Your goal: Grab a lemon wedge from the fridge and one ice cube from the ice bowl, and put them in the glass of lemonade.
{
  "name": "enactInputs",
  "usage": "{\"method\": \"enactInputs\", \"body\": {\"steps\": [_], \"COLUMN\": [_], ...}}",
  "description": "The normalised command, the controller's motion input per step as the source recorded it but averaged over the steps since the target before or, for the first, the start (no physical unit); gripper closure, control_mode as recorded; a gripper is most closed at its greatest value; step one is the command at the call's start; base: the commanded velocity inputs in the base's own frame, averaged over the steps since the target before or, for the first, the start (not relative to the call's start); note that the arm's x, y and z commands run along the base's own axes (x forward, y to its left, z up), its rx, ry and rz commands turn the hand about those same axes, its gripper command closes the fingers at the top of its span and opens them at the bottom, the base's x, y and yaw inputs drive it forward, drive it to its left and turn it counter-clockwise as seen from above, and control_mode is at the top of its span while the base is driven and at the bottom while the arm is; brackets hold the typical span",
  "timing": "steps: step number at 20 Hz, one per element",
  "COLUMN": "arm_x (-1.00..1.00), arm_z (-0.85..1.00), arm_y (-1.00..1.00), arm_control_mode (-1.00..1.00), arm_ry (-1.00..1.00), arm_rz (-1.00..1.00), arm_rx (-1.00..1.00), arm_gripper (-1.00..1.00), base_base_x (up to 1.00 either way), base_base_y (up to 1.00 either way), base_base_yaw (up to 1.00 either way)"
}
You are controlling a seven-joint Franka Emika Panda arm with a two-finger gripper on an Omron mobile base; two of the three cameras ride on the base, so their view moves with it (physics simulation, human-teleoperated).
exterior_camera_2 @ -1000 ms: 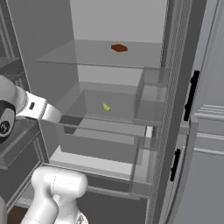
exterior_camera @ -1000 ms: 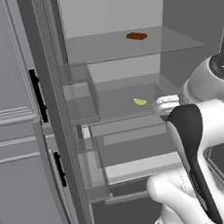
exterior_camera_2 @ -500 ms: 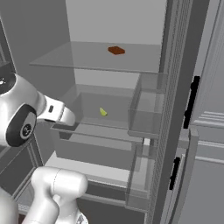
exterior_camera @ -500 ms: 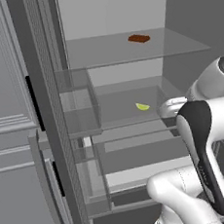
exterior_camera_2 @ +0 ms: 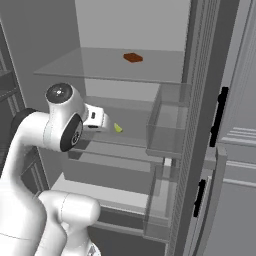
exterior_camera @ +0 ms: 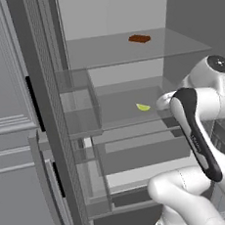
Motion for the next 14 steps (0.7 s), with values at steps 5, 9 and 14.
{"method": "enactInputs", "body": {"steps": [5, 9, 14], "arm_x": [0.81, 0.63, 0.48], "arm_z": [-0.62, -0.76, -0.19], "arm_y": [-0.04, -0.05, -0.21], "arm_control_mode": [-1.00, -1.00, -1.00], "arm_ry": [0.14, 0.06, 0.02], "arm_rz": [-0.03, -0.02, 0.00], "arm_rx": [-0.02, 0.00, 0.00], "arm_gripper": [-1.00, -1.00, -1.00], "base_base_x": [0.00, 0.00, 0.00], "base_base_y": [0.00, 0.00, 0.00], "base_base_yaw": [0.00, 0.00, 0.00]}}
